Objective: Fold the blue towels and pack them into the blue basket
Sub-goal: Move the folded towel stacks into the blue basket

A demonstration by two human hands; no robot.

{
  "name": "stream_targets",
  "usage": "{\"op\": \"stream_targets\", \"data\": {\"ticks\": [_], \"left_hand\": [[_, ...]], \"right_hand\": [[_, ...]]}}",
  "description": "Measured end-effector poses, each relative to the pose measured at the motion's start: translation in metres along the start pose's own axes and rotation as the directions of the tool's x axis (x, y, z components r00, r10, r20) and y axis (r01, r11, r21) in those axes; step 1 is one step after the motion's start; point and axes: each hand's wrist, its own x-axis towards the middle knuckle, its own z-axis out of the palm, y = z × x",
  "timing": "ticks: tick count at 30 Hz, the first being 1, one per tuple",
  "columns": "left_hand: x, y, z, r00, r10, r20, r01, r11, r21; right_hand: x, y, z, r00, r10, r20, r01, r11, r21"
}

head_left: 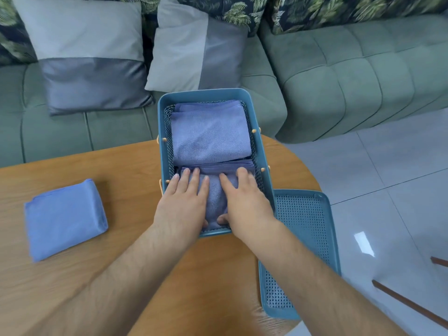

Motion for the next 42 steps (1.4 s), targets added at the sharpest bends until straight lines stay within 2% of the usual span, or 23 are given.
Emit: {"op": "stream_targets", "data": {"ticks": [7, 10, 13, 15, 17, 20, 22, 26, 32, 36, 40, 42], "left_hand": [[0.024, -0.01, 0.002, 1.0, 0.008, -0.004, -0.008, 1.0, -0.017], [0.025, -0.012, -0.002, 0.999, 0.027, -0.029, -0.028, 0.999, -0.032], [0.013, -0.018, 0.005, 0.99, 0.034, -0.136, -0.052, 0.991, -0.127], [0.0, -0.021, 0.016, 0.961, 0.016, -0.275, -0.088, 0.964, -0.251], [-0.014, -0.024, 0.025, 0.892, -0.043, -0.45, -0.141, 0.92, -0.367], [-0.033, -0.042, 0.03, 0.804, -0.222, -0.552, -0.163, 0.811, -0.562], [-0.048, -0.066, 0.035, 0.78, -0.355, -0.516, -0.11, 0.734, -0.67], [-0.075, -0.124, 0.073, 0.776, -0.539, -0.327, 0.119, 0.635, -0.763], [-0.107, -0.202, 0.144, 0.773, -0.618, -0.14, 0.326, 0.577, -0.749], [-0.125, -0.236, 0.184, 0.748, -0.662, -0.047, 0.435, 0.542, -0.719], [-0.132, -0.258, 0.221, 0.698, -0.672, 0.248, 0.634, 0.419, -0.65], [-0.13, -0.263, 0.231, 0.707, -0.621, 0.339, 0.641, 0.36, -0.678]], "right_hand": [[0.027, 0.006, 0.008, 0.996, 0.006, 0.094, -0.005, 1.0, -0.003], [0.02, 0.005, 0.002, 0.997, 0.012, 0.07, -0.014, 1.0, 0.028], [0.001, -0.003, -0.013, 1.0, 0.016, 0.025, -0.016, 1.0, -0.005], [-0.017, -0.018, -0.024, 0.999, 0.009, -0.044, -0.01, 1.0, -0.014], [-0.031, -0.042, -0.031, 0.981, -0.017, -0.196, 0.013, 1.0, -0.024], [-0.04, -0.088, -0.036, 0.891, -0.08, -0.447, 0.091, 0.996, 0.004], [-0.035, -0.12, -0.033, 0.862, -0.149, -0.484, 0.158, 0.987, -0.024], [-0.012, -0.188, -0.015, 0.836, -0.293, -0.464, 0.266, 0.956, -0.126], [0.031, -0.275, 0.038, 0.892, -0.391, -0.226, 0.352, 0.916, -0.195], [0.058, -0.314, 0.08, 0.93, -0.355, -0.093, 0.334, 0.924, -0.186], [0.08, -0.335, 0.119, 0.977, -0.198, 0.081, 0.205, 0.974, -0.1], [0.088, -0.338, 0.134, 0.984, -0.118, 0.131, 0.123, 0.992, -0.033]]}}
